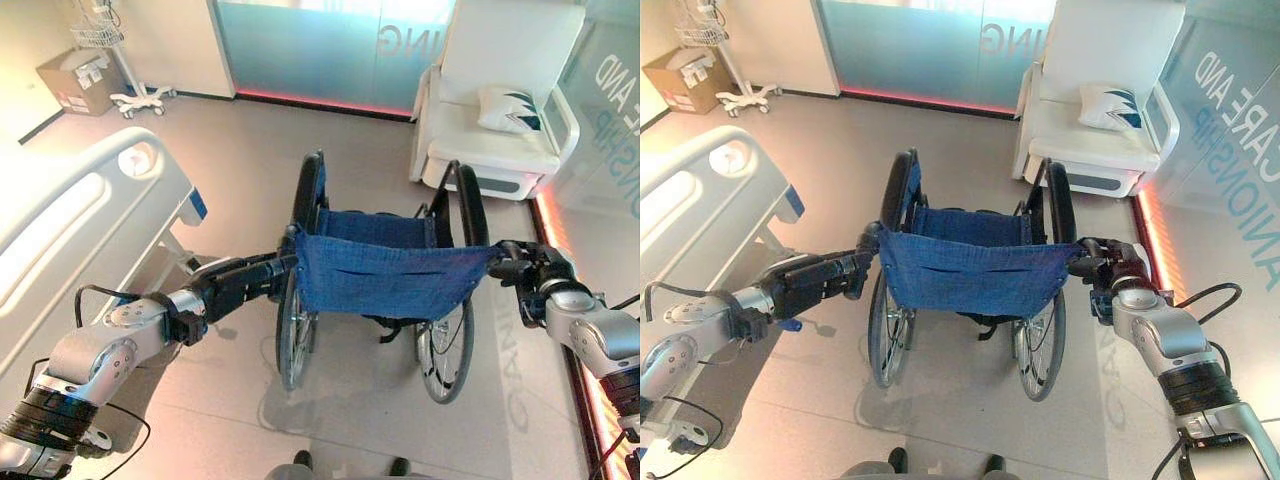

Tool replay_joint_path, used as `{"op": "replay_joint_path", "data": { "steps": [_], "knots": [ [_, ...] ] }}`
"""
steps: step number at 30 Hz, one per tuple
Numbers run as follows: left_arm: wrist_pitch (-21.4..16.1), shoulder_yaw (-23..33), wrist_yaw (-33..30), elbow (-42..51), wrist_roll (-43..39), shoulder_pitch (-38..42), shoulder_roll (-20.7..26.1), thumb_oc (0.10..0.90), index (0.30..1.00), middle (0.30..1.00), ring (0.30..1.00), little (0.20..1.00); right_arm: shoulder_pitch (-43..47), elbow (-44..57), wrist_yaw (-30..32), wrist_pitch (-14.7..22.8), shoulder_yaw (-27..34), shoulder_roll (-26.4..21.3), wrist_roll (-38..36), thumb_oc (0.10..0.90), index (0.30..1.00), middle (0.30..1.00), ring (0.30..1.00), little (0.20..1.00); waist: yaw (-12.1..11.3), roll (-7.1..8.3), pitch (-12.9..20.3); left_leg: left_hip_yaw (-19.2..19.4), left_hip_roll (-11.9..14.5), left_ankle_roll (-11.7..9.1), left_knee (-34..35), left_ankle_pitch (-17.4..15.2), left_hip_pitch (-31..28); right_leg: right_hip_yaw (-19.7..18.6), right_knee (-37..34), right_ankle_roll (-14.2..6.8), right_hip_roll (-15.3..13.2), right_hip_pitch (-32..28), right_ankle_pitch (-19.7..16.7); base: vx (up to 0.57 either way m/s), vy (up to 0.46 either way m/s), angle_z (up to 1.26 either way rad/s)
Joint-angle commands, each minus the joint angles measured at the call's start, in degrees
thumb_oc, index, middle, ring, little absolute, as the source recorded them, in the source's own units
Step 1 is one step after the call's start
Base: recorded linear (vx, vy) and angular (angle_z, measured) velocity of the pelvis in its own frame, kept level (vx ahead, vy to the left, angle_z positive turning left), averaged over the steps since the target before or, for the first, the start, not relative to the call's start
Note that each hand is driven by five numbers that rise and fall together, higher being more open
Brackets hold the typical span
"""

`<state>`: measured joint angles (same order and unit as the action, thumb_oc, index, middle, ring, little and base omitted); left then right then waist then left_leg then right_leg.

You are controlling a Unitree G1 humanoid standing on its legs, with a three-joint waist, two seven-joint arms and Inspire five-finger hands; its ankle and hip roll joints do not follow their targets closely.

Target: Push the wheelchair next to the bed

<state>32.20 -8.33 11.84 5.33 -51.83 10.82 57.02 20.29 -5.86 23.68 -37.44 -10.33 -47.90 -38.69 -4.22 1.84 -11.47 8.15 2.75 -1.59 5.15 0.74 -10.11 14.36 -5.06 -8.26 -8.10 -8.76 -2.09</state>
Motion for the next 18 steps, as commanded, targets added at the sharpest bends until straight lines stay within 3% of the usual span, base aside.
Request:
{"op": "replay_joint_path", "data": {
  "steps": [1, 5, 8, 11, 17, 18],
  "knots": [
    [-0.4, -4.1, 4.2, 2.7, -4.2, 9.4, -2.8, 0.8, 0.9, 0.9, 0.9, 0.9, 2.2, -0.9, -3.8, 0.1, -6.2, -4.4, -4.6, 0.4, 0.3, 0.3, 0.3, 0.3, 2.9, -4.29, 2.9, 3.3, 1.7, -2.9, -0.3, 0.2, 0.7, 1.4, 3.0, 0.0, 0.8, 0.2, 2.9, 0.0, 0.0, 0.0],
    [1.1, -6.0, 5.1, 2.5, -8.9, 10.6, -3.3, 0.8, 0.9, 0.9, 0.9, 0.9, 3.1, -0.7, -4.1, -0.2, -7.2, -4.3, -4.3, 0.4, 0.3, 0.3, 0.3, 0.3, 3.2, -4.53, 2.7, 3.2, 1.6, -2.8, -0.3, 0.2, 0.5, 1.1, 2.9, 0.0, 0.9, 0.2, 2.7, 0.0, 0.0, 0.0],
    [-0.7, -7.5, -0.3, 2.3, -16.7, 11.8, -4.9, 0.8, 0.9, 0.9, 0.9, 0.9, 3.5, -1.4, -4.4, 0.4, -8.1, -3.5, -3.6, 0.4, 0.3, 0.3, 0.3, 0.3, 3.5, -4.6, 2.7, 3.2, 1.5, -2.9, -0.2, 0.2, 0.4, 0.9, 2.7, 0.0, 1.0, 0.0, 2.6, 0.0, 0.0, 0.0],
    [0.3, -8.4, -6.3, 1.5, -23.1, 12.9, -7.6, 0.8, 0.9, 0.9, 0.9, 0.9, 3.8, -2.0, -4.4, 0.4, -8.8, -1.9, -2.4, 0.4, 0.3, 0.3, 0.3, 0.3, 3.7, -4.58, 2.9, 3.4, 1.5, -2.9, -0.2, 0.0, 0.2, 1.0, 2.7, 0.0, 1.0, -0.2, 2.7, 0.0, 0.0, 0.0],
    [5.1, -8.9, -12.3, -0.8, -25.9, 13.1, -11.4, 0.8, 0.9, 0.9, 0.9, 0.9, 4.7, -2.0, -3.4, -0.5, -9.9, -0.6, -1.9, 0.4, 0.3, 0.3, 0.3, 0.3, 4.0, -4.4, 2.9, 3.5, 1.5, -2.8, -0.2, 0.1, 0.0, 0.8, 2.7, 0.1, 1.1, -0.2, 2.6, 0.0, 0.0, 0.0],
    [7.7, -8.9, -14.4, -2.1, -25.2, 12.8, -12.0, 0.8, 0.9, 0.9, 0.9, 0.9, 4.9, -2.1, -3.4, -0.6, -9.9, -0.5, -1.8, 0.4, 0.3, 0.3, 0.3, 0.3, 4.1, -4.47, 2.7, 3.7, 1.5, -2.7, -0.2, 0.2, 0.0, 0.7, 2.7, 0.1, 1.2, -0.2, 2.6, 0.0, 0.0, 0.0]
  ]
}}
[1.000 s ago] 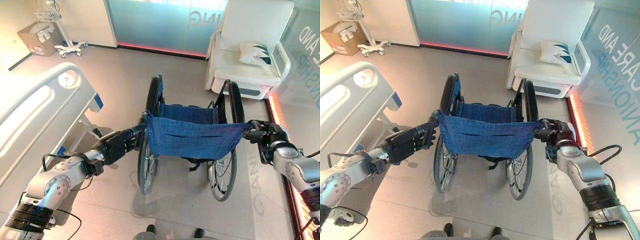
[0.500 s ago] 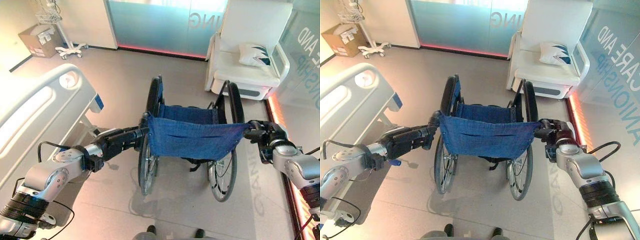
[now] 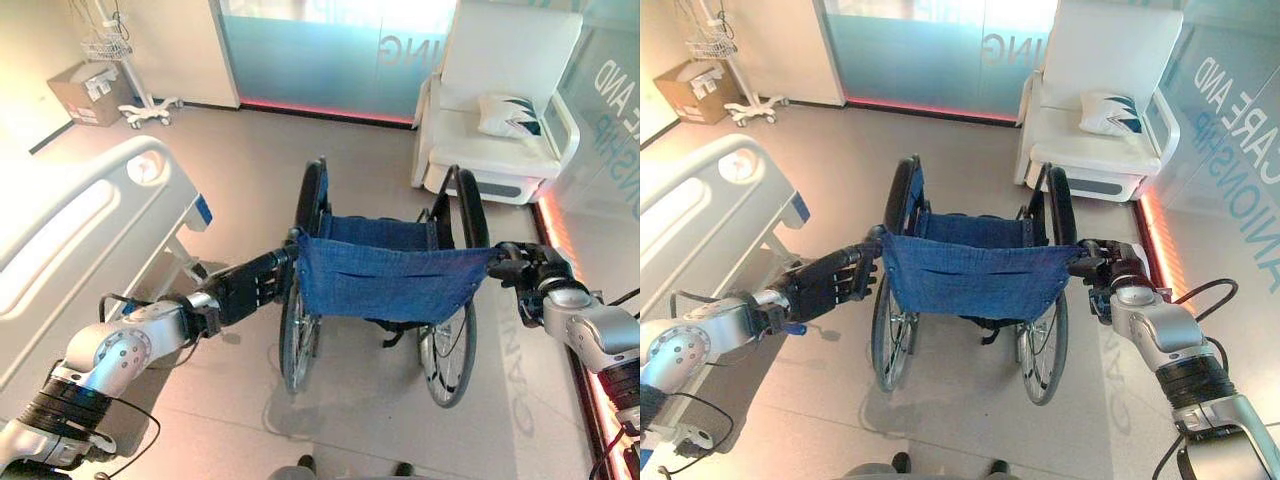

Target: Push the wheelchair next to the bed

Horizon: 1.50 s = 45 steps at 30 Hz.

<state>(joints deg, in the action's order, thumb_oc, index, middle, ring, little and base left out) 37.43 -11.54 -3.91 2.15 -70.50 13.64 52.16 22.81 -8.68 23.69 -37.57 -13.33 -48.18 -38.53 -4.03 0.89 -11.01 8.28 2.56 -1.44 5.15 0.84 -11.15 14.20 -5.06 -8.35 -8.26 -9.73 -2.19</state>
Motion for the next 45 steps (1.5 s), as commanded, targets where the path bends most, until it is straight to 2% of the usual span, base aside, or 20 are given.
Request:
{"op": "replay_joint_path", "data": {
  "steps": [1, 3, 6, 13, 16, 18, 21, 23, 29, 34, 37, 41, 45],
  "knots": [
    [4.0, -5.8, 0.8, 0.4, -5.4, 9.9, -7.3, 0.8, 0.9, 0.9, 0.9, 0.9, 2.5, 0.6, -3.4, -0.4, -6.9, -0.3, -2.0, 0.4, 0.3, 0.3, 0.3, 0.3, 4.0, -3.54, 2.2, 3.6, 1.7, -2.8, -0.1, 0.1, 1.0, 0.8, 2.7, 0.2, 1.4, 0.8, 2.7, -0.03, -0.003, -0.05],
    [7.1, -6.6, 0.9, -2.0, -3.0, 9.7, -7.5, 0.8, 0.9, 0.9, 0.9, 0.9, 3.2, 0.6, -3.0, -0.8, -7.0, -0.2, -2.3, 0.4, 0.3, 0.3, 0.3, 0.3, 4.0, -3.48, 1.9, 3.6, 1.7, -2.7, -0.2, 0.2, 1.2, 0.7, 2.6, 0.2, 1.4, 0.9, 2.5, -0.03, -0.008, -0.03],
    [8.1, -6.8, 1.2, -3.2, -2.8, 9.3, -7.9, 0.8, 0.9, 0.9, 0.9, 0.9, 3.2, 0.8, -2.9, -0.8, -6.8, -0.5, -2.7, 0.4, 0.3, 0.3, 0.3, 0.3, 4.1, -3.48, 1.7, 3.7, 1.7, -2.7, -0.2, 0.3, 1.2, 0.7, 2.6, 0.1, 1.4, 1.1, 2.5, -0.01, -0.004, -0.01],
    [7.5, -8.4, 3.0, -3.9, -2.7, 9.5, -8.9, 0.8, 0.9, 0.9, 0.9, 0.9, 2.7, 1.5, -2.8, -0.8, -6.9, 0.2, -2.2, 0.4, 0.3, 0.3, 0.3, 0.3, 4.5, -3.62, 1.3, 4.0, 1.7, -2.7, -0.5, 0.3, 1.2, 0.4, 2.8, 0.2, 1.5, 1.1, 2.5, 0.0, 0.0, 0.0],
    [2.6, -8.9, 3.4, -3.1, -6.1, 10.2, -9.5, 0.8, 0.9, 0.9, 0.9, 0.9, 2.8, 1.9, -2.7, -1.0, -7.2, 0.5, -2.1, 0.4, 0.3, 0.3, 0.3, 0.3, 4.7, -3.67, 1.1, 3.9, 1.6, -2.8, -0.4, 0.3, 1.1, 0.3, 2.8, 0.2, 1.6, 1.1, 2.4, 0.0, 0.0, 0.0],
    [-3.5, -8.7, 2.6, -1.3, -6.8, 11.1, -9.9, 0.8, 0.9, 0.9, 0.9, 0.9, 2.8, 2.1, -2.7, -1.1, -7.5, 0.7, -2.0, 0.4, 0.3, 0.3, 0.3, 0.3, 4.8, -3.72, 1.1, 3.9, 1.6, -2.9, -0.3, 0.3, 1.0, 0.3, 2.9, 0.2, 1.5, 1.1, 2.4, 0.0, 0.0, 0.0],
    [-9.8, -7.2, -2.2, 0.7, -8.6, 13.1, -10.2, 0.8, 0.9, 0.9, 0.9, 0.9, 3.2, 1.8, -3.1, -1.7, -7.5, 1.1, -1.4, 0.4, 0.3, 0.3, 0.3, 0.3, 4.9, -3.73, 1.2, 3.7, 1.5, -3.0, -0.2, 0.1, 0.9, 0.2, 3.0, 0.3, 1.5, 1.1, 2.5, 0.0, 0.0, 0.0],
    [-12.4, -5.6, -4.5, 0.9, -8.9, 14.8, -10.1, 0.8, 0.9, 0.9, 0.9, 0.9, 3.9, 1.0, -3.5, -2.0, -7.4, 1.4, -1.0, 0.4, 0.3, 0.3, 0.3, 0.3, 4.9, -3.73, 1.3, 3.6, 1.5, -3.0, -0.2, 0.1, 0.9, 0.2, 3.0, 0.3, 1.4, 1.1, 2.5, 0.0, 0.0, 0.0],
    [-16.3, -2.0, -2.6, -1.9, -8.3, 18.9, -8.6, 0.8, 0.9, 0.9, 0.9, 0.9, 5.8, -1.4, -6.5, -3.3, -6.3, 0.3, -0.2, 0.4, 0.3, 0.3, 0.3, 0.3, 5.0, -3.75, 1.7, 3.5, 1.4, -3.0, -0.2, -0.2, 1.0, 0.4, 3.0, 0.3, 1.3, 1.1, 2.7, 0.0, 0.004, -0.01],
    [-21.9, -0.3, -1.0, -5.4, -3.5, 22.1, -7.6, 0.8, 0.9, 0.9, 0.9, 0.9, 7.7, -3.3, -8.9, -3.8, -6.6, -0.2, 0.5, 0.4, 0.3, 0.3, 0.3, 0.3, 5.1, -3.79, 2.0, 3.6, 1.3, -3.1, -0.1, -0.4, 1.0, 0.4, 3.0, 0.5, 1.2, 1.1, 2.9, 0.0, 0.0, 0.0],
    [-23.7, 0.7, -0.7, -7.5, -5.6, 23.8, -7.8, 0.8, 0.9, 0.9, 0.9, 0.9, 8.8, -4.2, -9.0, -4.1, -7.1, 0.2, 0.7, 0.4, 0.3, 0.3, 0.3, 0.3, 5.1, -3.82, 2.2, 3.5, 1.3, -3.1, -0.1, -0.5, 1.0, 0.3, 3.0, 0.6, 1.2, 1.1, 3.2, 0.0, 0.0, 0.0],
    [-24.3, 1.4, 1.0, -9.1, -9.0, 24.5, -8.3, 0.8, 0.9, 0.9, 0.9, 0.9, 9.6, -5.3, -9.6, -4.4, -7.4, 0.4, 1.3, 0.4, 0.3, 0.3, 0.3, 0.3, 5.2, -3.86, 2.2, 3.4, 1.3, -3.1, -0.1, -0.7, 0.8, 0.2, 3.1, 0.7, 1.2, 1.0, 3.3, 0.0, 0.0, 0.0],
    [-22.8, 1.3, 3.8, -9.9, -13.0, 24.5, -9.1, 0.8, 0.9, 0.9, 0.9, 0.9, 9.9, -5.7, -9.5, -4.6, -7.6, 0.8, 1.6, 0.4, 0.3, 0.3, 0.3, 0.3, 5.3, -3.86, 2.2, 3.4, 1.2, -3.0, -0.1, -0.8, 0.7, 0.1, 3.1, 0.7, 1.3, 0.9, 3.4, 0.0, 0.0, 0.0]
  ]
}}
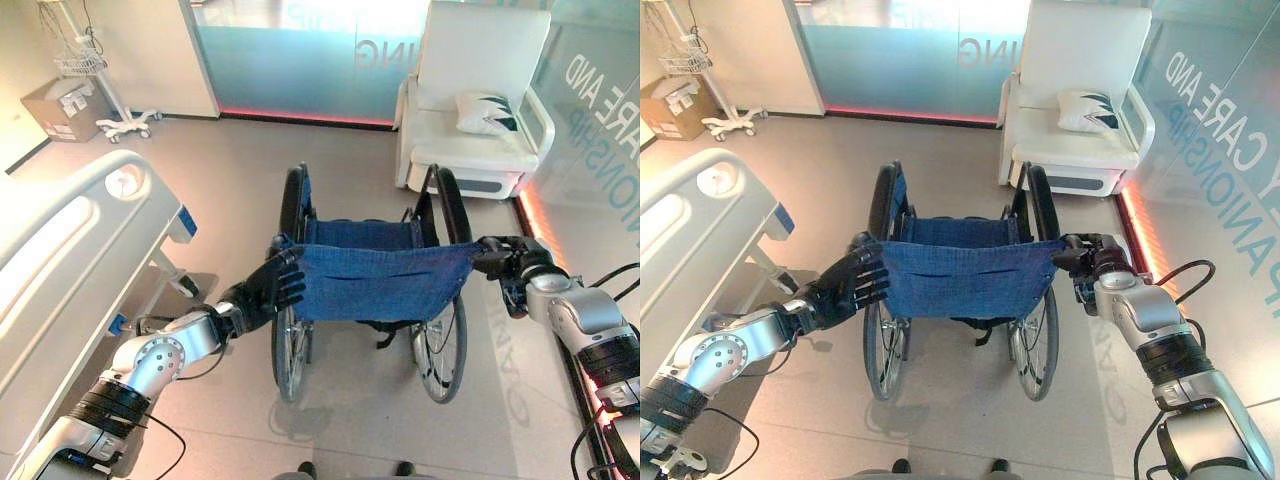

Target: Push the wheelchair next to the bed

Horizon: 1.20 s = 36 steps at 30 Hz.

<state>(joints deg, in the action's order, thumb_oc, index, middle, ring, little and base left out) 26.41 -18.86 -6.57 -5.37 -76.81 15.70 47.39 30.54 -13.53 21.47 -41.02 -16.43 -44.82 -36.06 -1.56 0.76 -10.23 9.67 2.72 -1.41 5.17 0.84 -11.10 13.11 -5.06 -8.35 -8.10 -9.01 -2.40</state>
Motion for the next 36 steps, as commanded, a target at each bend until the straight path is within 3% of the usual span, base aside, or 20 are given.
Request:
{"op": "replay_joint_path", "data": {
  "steps": [1, 7, 8, 9, 10, 13, 16, 29, 36],
  "knots": [
    [-10.4, 8.3, 7.8, -2.3, -7.9, 22.4, -4.9, 0.8, 0.9, 0.9, 0.9, 0.9, 2.2, -0.9, -7.1, -1.3, -4.5, -2.2, -0.7, 0.4, 0.3, 0.3, 0.3, 0.3, 2.9, -3.7, 1.4, 2.0, 1.0, -2.9, -0.2, -0.8, 0.6, 1.1, 3.3, 0.7, 1.1, 0.2, 3.7, 0.0, 0.0, 0.0],
    [-9.5, 6.3, 13.8, -0.3, -10.2, 21.5, -7.5, 0.8, 0.9, 0.9, 0.9, 0.9, 1.7, 0.3, -7.1, -1.8, -4.5, -1.1, -0.1, 0.4, 0.3, 0.3, 0.3, 0.3, 3.2, -3.42, 1.4, 1.9, 0.9, -2.7, -0.2, -1.0, 0.3, 0.7, 3.4, 0.7, 1.2, 0.3, 3.8, 0.0, 0.0, 0.0],
    [-11.2, 5.5, 14.8, 0.8, -9.5, 21.5, -8.4, 0.651, 0.676, 0.676, 0.676, 0.676, 1.5, 0.6, -7.1, -1.9, -4.5, -0.4, 0.4, 0.4, 0.3, 0.3, 0.3, 0.3, 3.3, -3.32, 1.4, 1.8, 0.8, -2.6, -0.2, -1.1, 0.2, 0.5, 3.4, 0.7, 1.3, 0.2, 3.8, 0.0, 0.0, 0.0],
    [-12.7, 4.8, 15.4, 1.6, -10.0, 21.7, -8.9, 0.549, 0.524, 0.524, 0.524, 0.524, 1.2, 0.9, -7.1, -2.1, -4.3, 0.0, 0.7, 0.4, 0.3, 0.3, 0.3, 0.3, 3.4, -3.2, 1.4, 1.9, 0.8, -2.5, -0.2, -1.2, 0.2, 0.4, 3.5, 0.7, 1.3, 0.1, 3.9, 0.0, 0.0, 0.0],
    [-12.7, 4.8, 15.4, 1.6, -10.0, 21.7, -8.9, 0.4, 0.3, 0.3, 0.3, 0.3, 1.2, 1.0, -7.1, -2.2, -4.3, 0.0, 0.8, 0.4, 0.3, 0.3, 0.3, 0.3, 3.3, -3.18, 1.4, 1.9, 0.8, -2.5, -0.2, -1.2, 0.2, 0.4, 3.5, 0.7, 1.3, 0.1, 3.9, 0.0, 0.0, 0.0],
    [-17.7, 4.5, 14.0, 7.2, -10.3, 21.8, -10.1, 0.4, 0.3, 0.3, 0.3, 0.3, -0.1, 1.6, -7.2, -1.7, -4.2, 1.4, 1.6, 0.4, 0.3, 0.3, 0.3, 0.3, 3.4, -2.84, 1.4, 1.8, 0.8, -2.6, -0.2, -1.4, 0.0, 0.3, 3.3, 0.7, 1.5, -0.1, 3.9, 0.0, 0.0, 0.0],
    [-19.9, 5.0, 10.8, 10.4, -10.2, 21.7, -10.7, 0.4, 0.3, 0.3, 0.3, 0.3, -1.2, 2.3, -7.1, -1.9, -3.9, 2.4, 2.1, 0.4, 0.3, 0.3, 0.3, 0.3, 3.4, -2.55, 1.5, 1.7, 0.9, -2.6, -0.2, -1.7, -0.2, 0.3, 3.1, 0.6, 1.6, -0.4, 3.9, 0.01, -0.022, 0.0],
    [-21.3, 8.0, 9.8, 11.4, -7.2, 19.5, -11.0, 0.4, 0.3, 0.3, 0.3, 0.3, -2.8, 3.2, -8.8, -2.8, -2.3, 2.5, 4.2, 0.4, 0.3, 0.3, 0.3, 0.3, 3.3, -2.34, 2.0, 2.1, 1.3, -2.8, -0.2, -1.7, -1.0, 0.4, 2.7, 0.8, 1.9, -1.2, 4.0, 0.0, 0.0, 0.0],
    [-20.3, 9.6, 7.4, 11.1, -5.6, 17.6, -10.5, 0.4, 0.3, 0.3, 0.3, 0.3, -2.9, 4.6, -12.2, -0.9, -1.9, 1.8, 6.1, 0.4, 0.3, 0.3, 0.3, 0.3, 3.1, -2.26, 2.2, 2.2, 2.0, -3.2, -0.2, -1.3, -1.6, 1.4, 3.7, 1.4, 2.8, -1.3, 4.9, 0.01, -0.059, 0.0]
  ]
}}
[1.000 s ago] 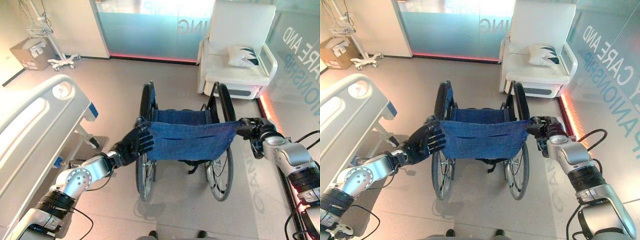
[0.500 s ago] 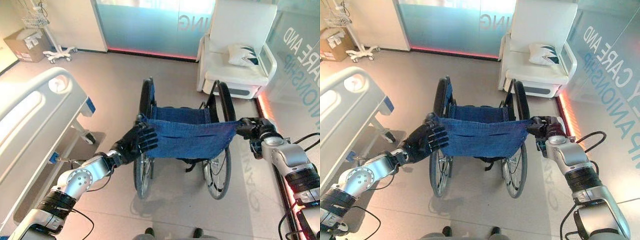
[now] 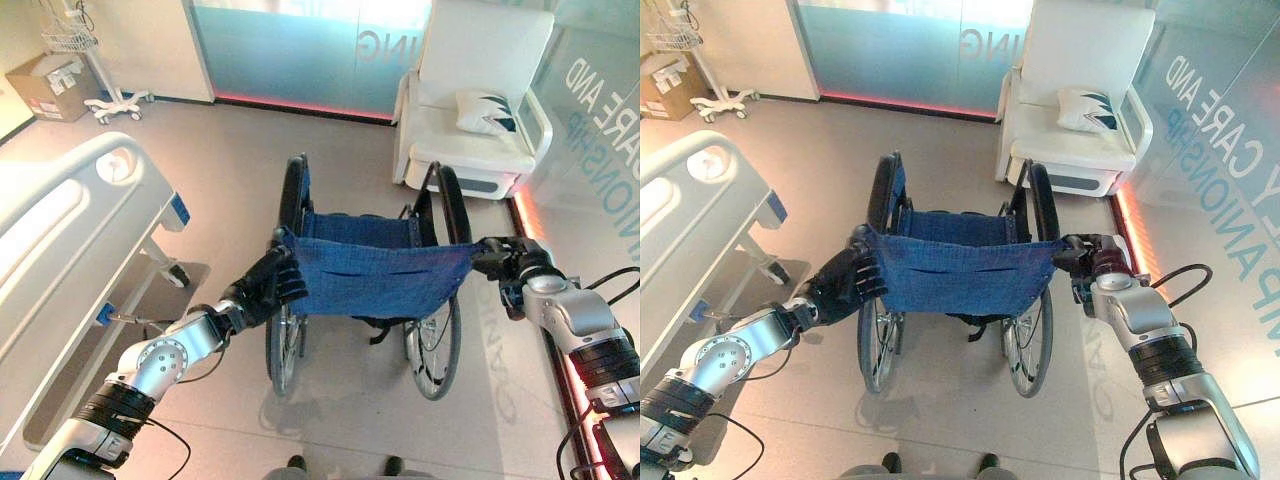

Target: Push the wheelchair next to the bed

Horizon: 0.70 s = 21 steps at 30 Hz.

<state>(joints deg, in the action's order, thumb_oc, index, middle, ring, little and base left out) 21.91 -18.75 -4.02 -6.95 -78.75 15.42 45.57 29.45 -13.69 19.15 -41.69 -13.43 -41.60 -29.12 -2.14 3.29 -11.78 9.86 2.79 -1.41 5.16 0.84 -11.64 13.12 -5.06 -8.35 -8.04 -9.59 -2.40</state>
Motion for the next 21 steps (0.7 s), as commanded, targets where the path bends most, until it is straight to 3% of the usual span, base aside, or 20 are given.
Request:
{"op": "replay_joint_path", "data": {
  "steps": [1, 7, 9, 11, 13, 15, 16, 17, 18, 20, 21],
  "knots": [
    [-16.0, 9.7, 4.7, 12.8, -4.1, 17.5, -8.6, 0.4, 0.3, 0.3, 0.3, 0.3, -1.9, 5.0, -10.4, 0.1, -4.8, -1.6, -0.5, 0.4, 0.3, 0.3, 0.3, 0.3, 3.7, -4.8, 3.8, 2.0, 2.1, -3.2, -0.2, -1.3, -1.1, 1.5, 3.9, 1.5, 2.9, -0.7, 5.0, 0.02, -0.117, -0.01],
    [-17.6, 12.4, 3.8, 12.6, -5.0, 15.5, -8.5, 0.4, 0.3, 0.3, 0.3, 0.3, -0.7, 6.8, -13.9, 1.6, -4.5, -3.3, 0.5, 0.4, 0.3, 0.3, 0.3, 0.3, 3.4, -4.23, 3.0, 1.4, 4.3, -5.0, -3.8, -0.6, -0.4, 2.1, 6.8, 3.3, 4.6, 0.3, 6.5, 0.01, -0.176, -0.01],
    [-18.2, 13.4, 3.6, 12.6, -4.9, 15.1, -8.7, 0.4, 0.3, 0.3, 0.3, 0.3, 1.0, 7.1, -15.7, 1.3, -5.1, -4.1, 0.9, 0.4, 0.3, 0.3, 0.3, 0.3, 3.1, -3.54, 2.6, 1.6, 5.5, -5.9, -8.9, -0.5, 0.8, 2.7, 8.0, 4.1, 4.6, 1.0, 6.7, 0.0, -0.177, -0.02],
    [-18.8, 15.2, 4.0, 12.0, -5.4, 14.6, -8.6, 0.4, 0.3, 0.3, 0.3, 0.3, 3.0, 7.1, -17.0, 1.9, -6.4, -5.1, 0.9, 0.4, 0.3, 0.3, 0.3, 0.3, 2.2, -2.72, 1.7, 0.1, 7.8, -6.8, -21.4, 3.7, 5.3, 2.8, 10.2, 6.0, 5.2, 2.1, 7.4, -0.02, -0.243, -0.08],
    [-18.5, 16.5, 5.2, 11.4, -5.7, 14.4, -8.5, 0.4, 0.3, 0.3, 0.3, 0.3, 3.6, 7.2, -17.2, 2.7, -6.8, -5.6, 0.5, 0.4, 0.3, 0.3, 0.3, 0.3, 1.4, -1.88, 0.4, -0.5, 8.3, -6.6, -29.2, 5.4, 9.0, 2.5, 11.5, 7.2, 6.0, 2.1, 7.8, 0.0, -0.267, -0.31],
    [-17.6, 18.3, 6.3, 10.9, -5.3, 14.0, -7.9, 0.4, 0.3, 0.3, 0.3, 0.3, 3.9, 7.0, -17.8, 4.1, -6.7, -6.0, 0.8, 0.4, 0.3, 0.3, 0.3, 0.3, 0.2, -1.45, -1.3, -2.4, 6.1, -5.3, -33.4, 4.9, 13.2, 0.9, 12.9, 8.0, 7.1, 1.4, 8.2, 0.05, -0.188, -0.24],
    [-17.3, 18.8, 6.4, 10.9, -5.3, 13.9, -7.6, 0.4, 0.3, 0.3, 0.3, 0.3, 4.1, 6.9, -18.2, 4.5, -6.7, -6.1, 1.0, 0.4, 0.3, 0.3, 0.3, 0.3, -0.1, -1.41, -1.7, -2.8, 5.2, -4.9, -33.3, 4.4, 13.8, 0.4, 13.1, 7.9, 7.3, 1.2, 8.4, 0.14, -0.081, -0.06],
    [-17.1, 20.3, 6.2, 11.5, -5.4, 13.3, -6.8, 0.4, 0.3, 0.3, 0.3, 0.3, 4.4, 6.9, -19.6, 5.7, -6.5, -6.3, 1.8, 0.4, 0.3, 0.3, 0.3, 0.3, -1.2, -1.9, -2.7, -3.7, 2.4, -4.5, -29.8, 4.8, 15.6, -1.1, 13.6, 7.4, 8.7, 0.0, 8.9, 0.13, -0.043, -0.06],
    [-17.1, 20.5, 6.1, 11.6, -5.5, 13.1, -6.6, 0.4, 0.3, 0.3, 0.3, 0.3, 4.5, 7.0, -19.8, 5.8, -6.5, -6.4, 1.8, 0.4, 0.3, 0.3, 0.3, 0.3, -1.4, -1.98, -3.0, -3.6, 2.2, -4.6, -28.8, 5.2, 15.6, -1.4, 13.7, 7.3, 8.9, -0.2, 9.1, 0.24, -0.018, 0.02],
    [-17.9, 20.7, 6.2, 11.3, -6.0, 13.2, -5.6, 0.4, 0.3, 0.3, 0.3, 0.3, 5.2, 7.6, -20.1, 6.2, -6.8, -6.6, 2.1, 0.4, 0.3, 0.3, 0.3, 0.3, -1.9, -2.81, -3.4, -3.2, 1.6, -5.2, -22.1, 7.7, 15.6, -1.7, 13.8, 6.9, 10.4, -1.6, 9.9, 0.28, 0.044, 0.09],
    [-19.1, 20.3, 6.6, 10.4, -6.1, 13.4, -4.9, 0.4, 0.3, 0.3, 0.3, 0.3, 5.6, 8.0, -20.0, 6.8, -7.6, -6.6, 1.7, 0.4, 0.3, 0.3, 0.3, 0.3, -2.4, -3.78, -3.5, -4.2, 1.0, -6.1, -15.1, 10.8, 15.7, -2.0, 13.4, 6.6, 11.4, -2.8, 10.2, 0.38, 0.091, -0.05]
  ]
}}
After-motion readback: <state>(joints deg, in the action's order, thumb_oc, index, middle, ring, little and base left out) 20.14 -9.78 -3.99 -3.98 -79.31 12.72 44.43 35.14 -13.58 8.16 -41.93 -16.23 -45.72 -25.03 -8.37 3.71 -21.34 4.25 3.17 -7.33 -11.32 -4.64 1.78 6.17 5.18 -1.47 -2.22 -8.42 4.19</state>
